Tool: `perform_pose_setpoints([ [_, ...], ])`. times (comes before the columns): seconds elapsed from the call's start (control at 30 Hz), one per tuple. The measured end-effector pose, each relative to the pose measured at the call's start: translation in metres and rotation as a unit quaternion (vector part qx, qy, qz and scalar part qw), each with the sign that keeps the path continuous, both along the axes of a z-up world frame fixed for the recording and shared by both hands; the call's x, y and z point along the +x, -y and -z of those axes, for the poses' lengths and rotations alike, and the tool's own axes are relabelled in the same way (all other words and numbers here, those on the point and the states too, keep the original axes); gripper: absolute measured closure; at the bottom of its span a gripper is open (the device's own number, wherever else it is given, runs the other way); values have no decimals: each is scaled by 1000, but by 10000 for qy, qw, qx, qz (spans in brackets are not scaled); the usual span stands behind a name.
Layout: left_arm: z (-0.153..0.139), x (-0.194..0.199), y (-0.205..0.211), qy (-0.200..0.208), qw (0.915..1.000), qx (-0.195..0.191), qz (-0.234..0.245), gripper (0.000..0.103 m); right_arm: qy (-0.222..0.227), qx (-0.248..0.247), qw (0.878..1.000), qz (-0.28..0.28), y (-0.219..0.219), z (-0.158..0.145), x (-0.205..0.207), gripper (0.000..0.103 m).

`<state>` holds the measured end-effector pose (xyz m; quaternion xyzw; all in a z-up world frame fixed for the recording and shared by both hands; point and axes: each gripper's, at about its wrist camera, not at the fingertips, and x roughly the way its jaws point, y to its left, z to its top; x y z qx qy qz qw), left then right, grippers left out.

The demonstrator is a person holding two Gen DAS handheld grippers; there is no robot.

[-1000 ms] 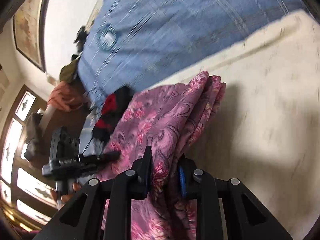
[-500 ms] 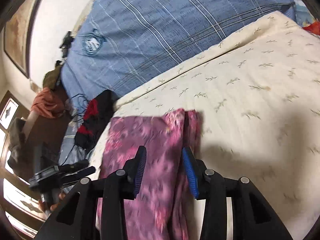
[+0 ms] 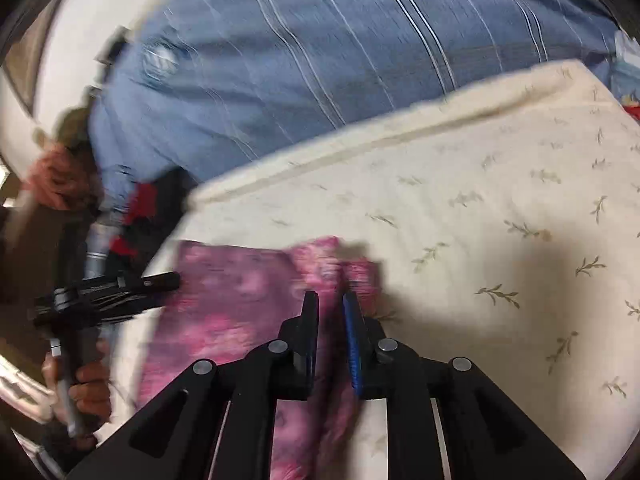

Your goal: Fold small clothes

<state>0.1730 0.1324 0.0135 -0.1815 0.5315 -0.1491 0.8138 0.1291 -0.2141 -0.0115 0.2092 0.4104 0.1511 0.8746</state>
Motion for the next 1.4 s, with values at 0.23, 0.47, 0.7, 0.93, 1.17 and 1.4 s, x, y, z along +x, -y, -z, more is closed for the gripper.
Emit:
perform_pose_setpoints([
  [0.23,23,-58,41,224,9913,994,834,40,-37,-537,9960,-715,-41,23,-28,80],
  [0.47,5,-77,19,185,9952,576,766,43,91,151,9985,-514,-22,5,-61,74],
  [0.7,31,-139,41,504,9819,1382,1191,28,-84,-179,9964,-824,-30,31,-112,75],
  [0.93,6,-164,17,723,9840,1417,800,19,-60,-474,9986,-234,-18,8,-135,54],
  [1.17,2,-221,37,1187,9638,2197,930,18,-52,-1982,9797,297,-31,-15,-178,13],
  [1.4,-5,-249,42,1592,9492,2579,850,18,-441,-2768,9592,371,-47,-15,-196,3],
])
